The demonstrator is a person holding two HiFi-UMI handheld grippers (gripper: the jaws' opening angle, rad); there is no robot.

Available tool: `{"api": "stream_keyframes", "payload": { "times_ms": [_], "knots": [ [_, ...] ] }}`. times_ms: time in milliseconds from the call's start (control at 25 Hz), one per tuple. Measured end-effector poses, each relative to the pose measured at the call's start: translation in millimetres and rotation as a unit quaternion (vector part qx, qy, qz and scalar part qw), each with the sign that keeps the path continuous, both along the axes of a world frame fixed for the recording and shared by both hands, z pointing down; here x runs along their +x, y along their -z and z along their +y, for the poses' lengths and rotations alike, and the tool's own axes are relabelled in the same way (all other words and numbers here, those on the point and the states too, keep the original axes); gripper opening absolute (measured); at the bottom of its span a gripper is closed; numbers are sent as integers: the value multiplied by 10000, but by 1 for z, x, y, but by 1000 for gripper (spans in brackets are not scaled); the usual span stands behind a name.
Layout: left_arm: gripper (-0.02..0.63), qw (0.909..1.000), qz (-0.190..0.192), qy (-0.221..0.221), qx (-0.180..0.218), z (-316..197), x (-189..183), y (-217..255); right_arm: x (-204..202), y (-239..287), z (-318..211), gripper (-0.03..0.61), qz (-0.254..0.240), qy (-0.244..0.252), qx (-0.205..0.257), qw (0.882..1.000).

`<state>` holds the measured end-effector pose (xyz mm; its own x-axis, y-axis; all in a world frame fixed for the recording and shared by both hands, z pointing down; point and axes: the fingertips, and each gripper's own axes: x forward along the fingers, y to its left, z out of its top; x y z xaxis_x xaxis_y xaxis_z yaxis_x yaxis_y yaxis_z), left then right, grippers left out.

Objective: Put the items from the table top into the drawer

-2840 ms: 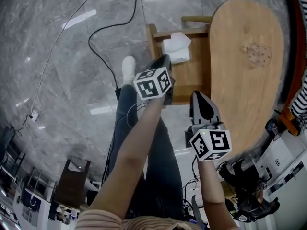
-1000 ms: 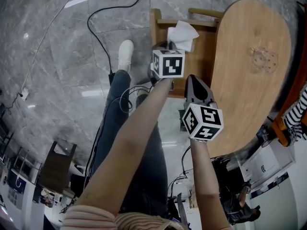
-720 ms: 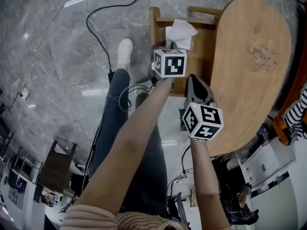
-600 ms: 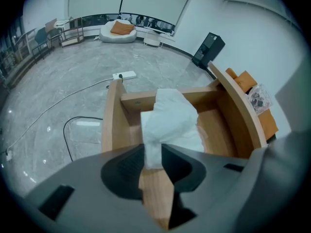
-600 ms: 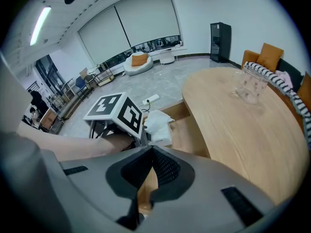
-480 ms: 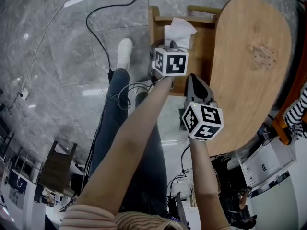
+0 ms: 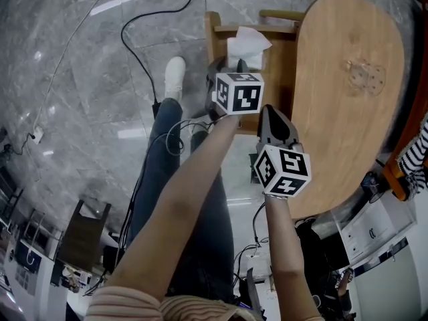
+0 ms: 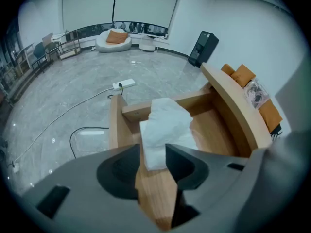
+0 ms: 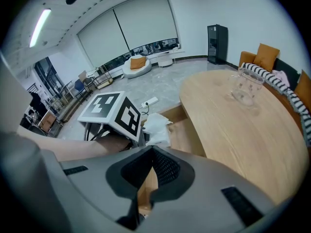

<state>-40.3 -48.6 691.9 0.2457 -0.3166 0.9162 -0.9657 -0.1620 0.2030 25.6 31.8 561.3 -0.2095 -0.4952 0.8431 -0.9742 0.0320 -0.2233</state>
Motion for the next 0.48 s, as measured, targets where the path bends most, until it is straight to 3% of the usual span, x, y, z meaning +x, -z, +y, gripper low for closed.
{"api": "stream_keyframes", "payload": {
  "times_ms": [200,320,480],
  "knots": [
    [141,9993,155,-14,339,-2,-8,25,-1,11,-3,9,-52,-96,143,9998],
    [139,9980,213,-208,552,0,-13,45,-3,23,-7,9,-116,-127,305,9994],
    [92,9946,267,-554,832,-5,-21,67,-6,39,-13,9,-192,-325,520,9979]
  ]
}}
